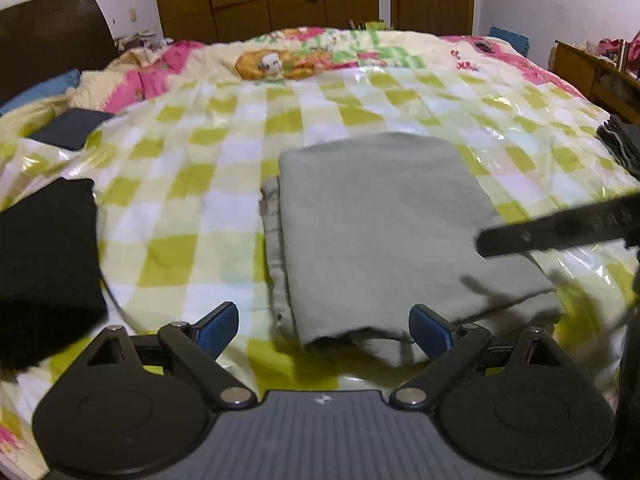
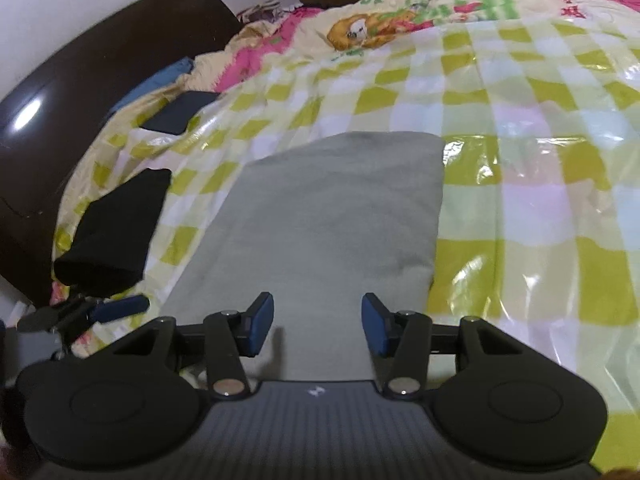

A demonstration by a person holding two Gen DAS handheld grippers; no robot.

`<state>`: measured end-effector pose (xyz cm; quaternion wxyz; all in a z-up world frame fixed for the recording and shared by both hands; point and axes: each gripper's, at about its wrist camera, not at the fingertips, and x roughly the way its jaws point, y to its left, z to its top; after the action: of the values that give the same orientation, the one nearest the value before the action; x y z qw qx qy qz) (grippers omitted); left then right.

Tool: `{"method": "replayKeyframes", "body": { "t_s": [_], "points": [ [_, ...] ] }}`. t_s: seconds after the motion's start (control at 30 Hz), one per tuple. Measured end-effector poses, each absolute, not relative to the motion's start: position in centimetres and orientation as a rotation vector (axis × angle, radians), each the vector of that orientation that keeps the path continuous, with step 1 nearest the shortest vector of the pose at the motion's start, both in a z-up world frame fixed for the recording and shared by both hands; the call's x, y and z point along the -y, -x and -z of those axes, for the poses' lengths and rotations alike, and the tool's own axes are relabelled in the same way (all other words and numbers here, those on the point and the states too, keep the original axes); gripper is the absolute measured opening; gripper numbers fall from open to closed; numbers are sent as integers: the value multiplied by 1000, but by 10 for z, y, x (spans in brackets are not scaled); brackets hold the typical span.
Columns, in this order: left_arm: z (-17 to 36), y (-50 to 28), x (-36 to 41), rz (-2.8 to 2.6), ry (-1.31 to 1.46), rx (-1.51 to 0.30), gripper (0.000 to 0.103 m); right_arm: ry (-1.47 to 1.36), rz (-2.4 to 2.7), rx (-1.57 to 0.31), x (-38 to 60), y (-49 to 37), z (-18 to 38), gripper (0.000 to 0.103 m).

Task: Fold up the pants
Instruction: 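Press the open right tool over the folded pants to flatten them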

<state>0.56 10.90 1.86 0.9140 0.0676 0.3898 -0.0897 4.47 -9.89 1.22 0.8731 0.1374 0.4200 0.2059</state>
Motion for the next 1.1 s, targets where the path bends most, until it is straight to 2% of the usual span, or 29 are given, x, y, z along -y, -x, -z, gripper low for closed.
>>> {"method": "replayKeyframes", "body": {
  "t_s": [0.17,0.33,0.6,0.83,1.0,1.1],
  "points": [
    [5,-15,-105,163,-169,-944,103,-331,-380,-932,108,-43,0,52],
    [-21,4,-107,137,-161,-848,103,-362,-375,-872,121,-35,-17,52],
    [-51,-4,-121,104,-87,-734,103,-456,-346,-892,133,-44,-6,55],
    [-22,-50,-116,151,-32,-801,103,-483,-334,-910,130,-69,13,55],
    [8,-73,-114,143,-43,-871,103,-508,-387,-910,126,-80,23,63],
    [19,-79,-117,166,-5,-902,103,-525,-409,-912,125,-83,23,63]
  ]
}}
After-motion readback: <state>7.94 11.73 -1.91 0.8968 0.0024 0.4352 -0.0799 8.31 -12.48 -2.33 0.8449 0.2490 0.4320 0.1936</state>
